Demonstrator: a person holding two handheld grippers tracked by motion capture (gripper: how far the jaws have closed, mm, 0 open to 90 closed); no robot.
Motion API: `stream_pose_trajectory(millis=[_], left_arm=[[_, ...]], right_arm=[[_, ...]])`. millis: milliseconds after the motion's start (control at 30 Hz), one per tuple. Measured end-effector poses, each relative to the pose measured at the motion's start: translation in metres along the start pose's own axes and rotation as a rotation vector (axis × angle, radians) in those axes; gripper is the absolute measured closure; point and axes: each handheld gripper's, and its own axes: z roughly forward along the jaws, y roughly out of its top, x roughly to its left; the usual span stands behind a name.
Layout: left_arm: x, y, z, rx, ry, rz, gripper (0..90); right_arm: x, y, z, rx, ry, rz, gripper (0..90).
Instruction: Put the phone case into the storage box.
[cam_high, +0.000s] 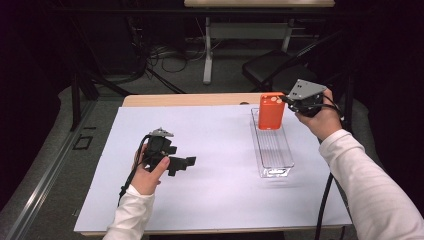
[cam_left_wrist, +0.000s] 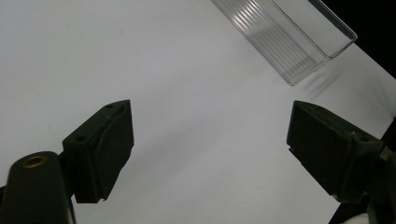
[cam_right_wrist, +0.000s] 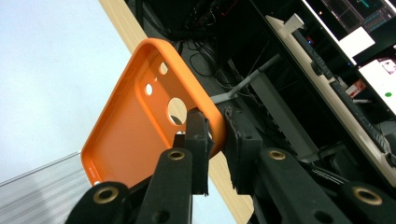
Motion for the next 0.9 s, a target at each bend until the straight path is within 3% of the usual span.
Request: stream_pose_trajectory(millis=[333, 633, 900], left_arm=[[0.002, -0.001, -0.003, -0.011, 0.009, -0.009, 15.3], [0.005, -0.003, -0.002, -0.008, 0.02, -0.019, 15.3], [0.003, -0.005, 0.002, 0.006, 0.016, -0.023, 15.3]], right_arm=[[-0.01, 0.004, 0.019, 0.016, -0.022, 0.001, 80.3], [-0.026, 0.005, 0.039, 0.029, -0.039, -0.026, 80.3], [-0.026, -0.004, 0.056, 0.03, -0.049, -0.036, 80.3]])
